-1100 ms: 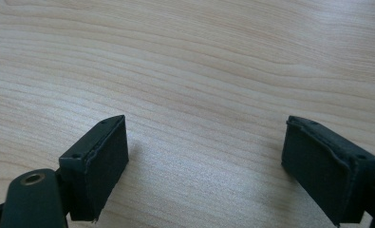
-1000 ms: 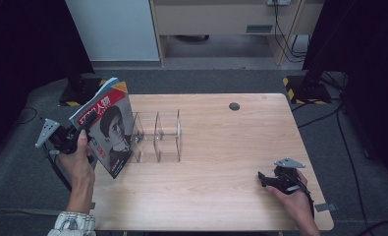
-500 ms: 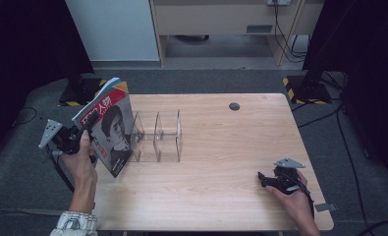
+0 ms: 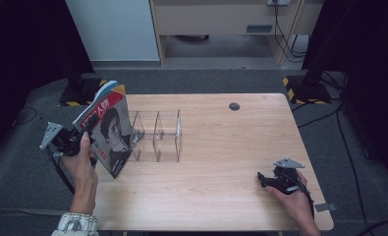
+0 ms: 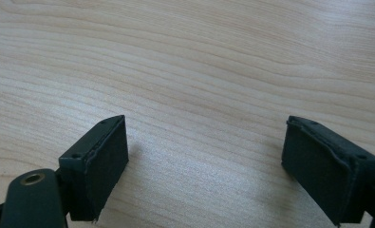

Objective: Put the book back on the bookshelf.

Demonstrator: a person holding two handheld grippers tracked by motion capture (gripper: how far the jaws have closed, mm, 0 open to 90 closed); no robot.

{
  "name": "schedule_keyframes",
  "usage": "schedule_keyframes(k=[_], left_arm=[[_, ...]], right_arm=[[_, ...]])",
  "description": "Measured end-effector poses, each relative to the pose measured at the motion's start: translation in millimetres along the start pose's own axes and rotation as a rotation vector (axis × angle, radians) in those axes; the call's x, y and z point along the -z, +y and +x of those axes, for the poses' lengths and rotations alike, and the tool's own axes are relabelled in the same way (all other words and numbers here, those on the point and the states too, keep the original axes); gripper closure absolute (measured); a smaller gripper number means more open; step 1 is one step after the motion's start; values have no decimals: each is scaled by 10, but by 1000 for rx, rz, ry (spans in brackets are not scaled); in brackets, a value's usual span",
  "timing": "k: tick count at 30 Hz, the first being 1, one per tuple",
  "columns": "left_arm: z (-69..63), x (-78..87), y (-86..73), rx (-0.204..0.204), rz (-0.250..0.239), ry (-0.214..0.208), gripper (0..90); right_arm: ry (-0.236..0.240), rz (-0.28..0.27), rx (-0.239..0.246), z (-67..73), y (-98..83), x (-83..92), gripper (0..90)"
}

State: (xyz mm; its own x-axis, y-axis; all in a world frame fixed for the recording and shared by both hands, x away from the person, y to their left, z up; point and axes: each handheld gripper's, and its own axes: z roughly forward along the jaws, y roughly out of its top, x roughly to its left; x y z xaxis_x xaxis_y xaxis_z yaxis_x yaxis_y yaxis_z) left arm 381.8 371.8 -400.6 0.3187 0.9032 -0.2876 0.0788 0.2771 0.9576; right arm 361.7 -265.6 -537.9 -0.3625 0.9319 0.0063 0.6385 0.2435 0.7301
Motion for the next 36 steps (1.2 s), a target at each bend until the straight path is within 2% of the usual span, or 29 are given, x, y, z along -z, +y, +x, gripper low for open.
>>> schedule_keyframes(k=[6, 8, 20, 22, 27, 33, 34, 36], left_arm=[[-17, 4, 4, 8, 3, 0, 793], [-43, -9, 1, -4, 15, 6, 774], [-44, 15, 6, -10, 19, 33, 657], [-39, 23, 5, -13, 20, 42, 601], [-45, 20, -3, -18, 27, 43, 546], [-51, 25, 0, -27, 27, 66, 380], [-51, 25, -1, -26, 29, 67, 380], [-48, 26, -3, -23, 37, 72, 308]], right_arm=[[0, -1, 2, 0, 0, -1, 157], [2, 0, 0, 4, 0, -1, 157], [1, -1, -3, 10, 0, -1, 156], [1, -1, -2, 11, 0, -1, 156], [6, 2, 2, 14, -1, 1, 156], [7, 2, 5, 14, -1, 1, 155], [7, 2, 5, 14, -1, 1, 155], [7, 2, 2, 17, -1, 1, 155]])
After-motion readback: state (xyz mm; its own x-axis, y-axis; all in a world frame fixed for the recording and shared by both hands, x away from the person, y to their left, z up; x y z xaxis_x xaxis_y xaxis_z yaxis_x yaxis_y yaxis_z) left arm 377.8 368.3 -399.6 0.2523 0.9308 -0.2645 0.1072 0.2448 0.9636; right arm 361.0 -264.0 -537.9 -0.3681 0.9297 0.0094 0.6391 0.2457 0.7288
